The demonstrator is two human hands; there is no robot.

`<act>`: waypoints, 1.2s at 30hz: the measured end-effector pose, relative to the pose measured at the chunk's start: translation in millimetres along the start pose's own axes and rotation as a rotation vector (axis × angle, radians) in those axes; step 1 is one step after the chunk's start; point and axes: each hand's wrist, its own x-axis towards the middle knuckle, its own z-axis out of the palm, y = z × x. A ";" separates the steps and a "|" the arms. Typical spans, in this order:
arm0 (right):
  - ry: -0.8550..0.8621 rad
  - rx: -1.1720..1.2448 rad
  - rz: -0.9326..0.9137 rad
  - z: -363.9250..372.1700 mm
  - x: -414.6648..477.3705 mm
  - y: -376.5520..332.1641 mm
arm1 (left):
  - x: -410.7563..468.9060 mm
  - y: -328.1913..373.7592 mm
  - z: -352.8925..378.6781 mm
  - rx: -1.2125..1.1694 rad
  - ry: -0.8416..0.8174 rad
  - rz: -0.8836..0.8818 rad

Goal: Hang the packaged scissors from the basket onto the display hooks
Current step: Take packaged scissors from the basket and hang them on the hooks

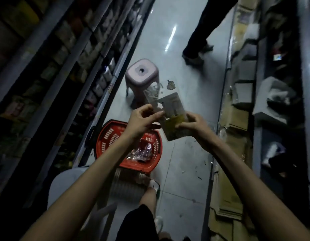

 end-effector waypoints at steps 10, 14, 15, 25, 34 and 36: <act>0.609 -0.363 -0.379 -52.7 -175.2 -8.7 | -107.0 79.1 108.7 0.057 -0.054 0.151; 0.772 -0.452 -0.478 -60.9 -238.0 -27.4 | -145.0 113.3 144.8 0.067 -0.095 0.208; 0.790 -0.480 -0.491 -61.7 -250.6 -30.5 | -153.7 120.7 153.9 0.076 -0.109 0.226; 0.900 -0.735 -0.386 -24.8 -363.0 -57.2 | -244.4 161.2 205.7 0.125 -0.451 0.376; 1.316 -0.656 -0.325 27.6 -452.2 -81.3 | -336.0 188.5 242.9 0.207 -0.772 0.539; 1.390 -0.583 -0.345 29.9 -484.2 -91.9 | -361.5 196.7 255.9 0.252 -0.829 0.633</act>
